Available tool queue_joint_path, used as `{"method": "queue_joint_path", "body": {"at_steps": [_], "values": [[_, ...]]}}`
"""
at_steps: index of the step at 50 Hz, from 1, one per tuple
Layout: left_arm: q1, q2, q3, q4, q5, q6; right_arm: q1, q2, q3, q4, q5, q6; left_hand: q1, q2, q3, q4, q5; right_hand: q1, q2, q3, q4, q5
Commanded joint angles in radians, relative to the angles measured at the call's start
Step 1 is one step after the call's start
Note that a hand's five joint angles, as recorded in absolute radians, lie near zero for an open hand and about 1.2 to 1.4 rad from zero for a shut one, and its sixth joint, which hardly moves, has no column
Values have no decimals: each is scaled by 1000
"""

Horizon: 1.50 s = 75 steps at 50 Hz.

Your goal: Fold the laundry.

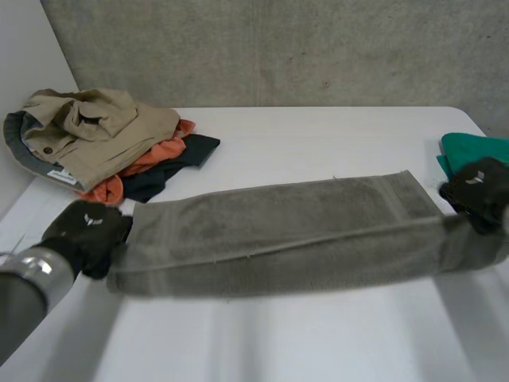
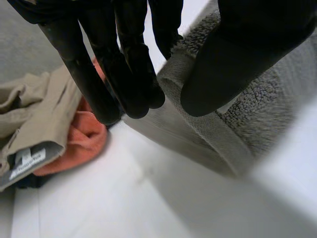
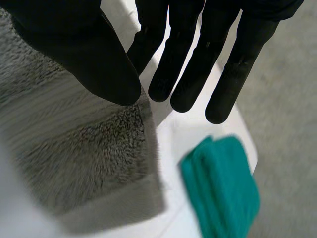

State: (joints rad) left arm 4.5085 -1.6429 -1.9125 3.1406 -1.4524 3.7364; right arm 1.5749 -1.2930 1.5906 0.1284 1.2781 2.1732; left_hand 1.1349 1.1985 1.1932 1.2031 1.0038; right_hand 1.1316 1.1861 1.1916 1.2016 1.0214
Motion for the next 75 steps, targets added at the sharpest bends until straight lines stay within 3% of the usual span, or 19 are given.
{"method": "queue_joint_path", "body": {"at_steps": [1, 8, 18, 19, 20, 21, 22, 23, 24, 28, 35, 43, 46, 51, 56, 66, 69, 71, 75], "values": [[-40, -259, 216, 96, -153, -70, 122, 227, -184, -211, 73, 46, 261, 198, 203, 193, 218, 265, 210, 205, 195, 200], [-106, -417, 386, 117, -264, -73, 160, 417, -374, -378, 92, 53, 261, 198, 203, 193, 218, 265, 210, 205, 195, 200], [-124, -531, 507, 127, -302, -107, 189, 635, -573, -492, 87, 53, 261, 198, 203, 193, 218, 265, 210, 205, 195, 200], [-130, -540, 523, 127, -302, -113, 191, 650, -587, -494, 84, 53, 261, 198, 203, 193, 218, 115, 60, 55, 45, 50], [-134, -545, 530, 127, -304, -116, 191, 667, -601, -495, 81, 54, 261, 198, 203, 193, 218, -268, -322, -328, -338, -332], [-137, -548, 539, 127, -304, -121, 197, 698, -626, -504, 75, 56, 261, 198, 203, 193, 218, -957, -1012, -1017, -1027, -1021], [-143, -549, 553, 127, -306, -127, 198, 713, -638, -510, 75, 59, -450, -514, -509, -519, -494, -957, -1012, -1017, -1027, -1021], [-146, -549, 558, 128, -309, -130, 200, 724, -650, -516, 78, 62, -815, -879, -873, -883, -858, -957, -1012, -1017, -1027, -1021], [-149, -551, 564, 128, -310, -138, 200, 732, -661, -523, 83, 65, -960, -1024, -1019, -1029, -1004, -957, -1012, -1017, -1027, -1021], [-157, -535, 575, 128, -310, -167, 203, 718, -669, -515, 99, 106, -960, -1024, -1019, -1029, -1004, -957, -1012, -1017, -1027, -1021], [-180, -459, 556, 128, -302, -175, 185, 467, -516, -446, 121, 281, -960, -1024, -1019, -1029, -1004, -957, -1012, -1017, -1027, -1021], [-210, -377, 466, 130, -296, -173, 42, 216, -365, -65, 14, 370, -960, -1024, -1019, -1029, -1004, -957, -1012, -1017, -1027, -1021], [-221, -351, 412, 133, -292, -175, -2, 212, -336, 31, -14, 370, -960, -1024, -1019, -1029, -1004, -957, -1012, -1017, -1027, -1021], [-247, -327, 349, 163, -232, -178, -99, 219, -262, 146, -92, 356, -960, -1024, -1019, -1029, -1004, -727, -782, -787, -797, -792], [-256, -313, 303, 223, -186, -179, -153, 279, -230, 106, -161, 355, -960, -1024, -1019, -1029, -1004, -671, -725, -731, -741, -735], [-265, -311, 293, 245, -180, -184, -170, 406, -242, -9, -181, 343, -960, -1024, -1019, -1029, -1004, -650, -705, -710, -720, -715], [-272, -310, 296, 246, -180, -199, -165, 432, -250, -30, -186, 343, -960, -1024, -1019, -1029, -1004, -411, -465, -471, -481, -475], [-273, -308, 297, 245, -180, -210, -165, 436, -256, -47, -186, 341, -960, -1024, -1019, -1029, -1004, 261, 207, 201, 191, 197], [-279, -290, 300, 245, -178, -230, -176, 420, -255, -49, -168, 343, -960, -1024, -1019, -1029, -1004, 265, 210, 205, 195, 200]]}}
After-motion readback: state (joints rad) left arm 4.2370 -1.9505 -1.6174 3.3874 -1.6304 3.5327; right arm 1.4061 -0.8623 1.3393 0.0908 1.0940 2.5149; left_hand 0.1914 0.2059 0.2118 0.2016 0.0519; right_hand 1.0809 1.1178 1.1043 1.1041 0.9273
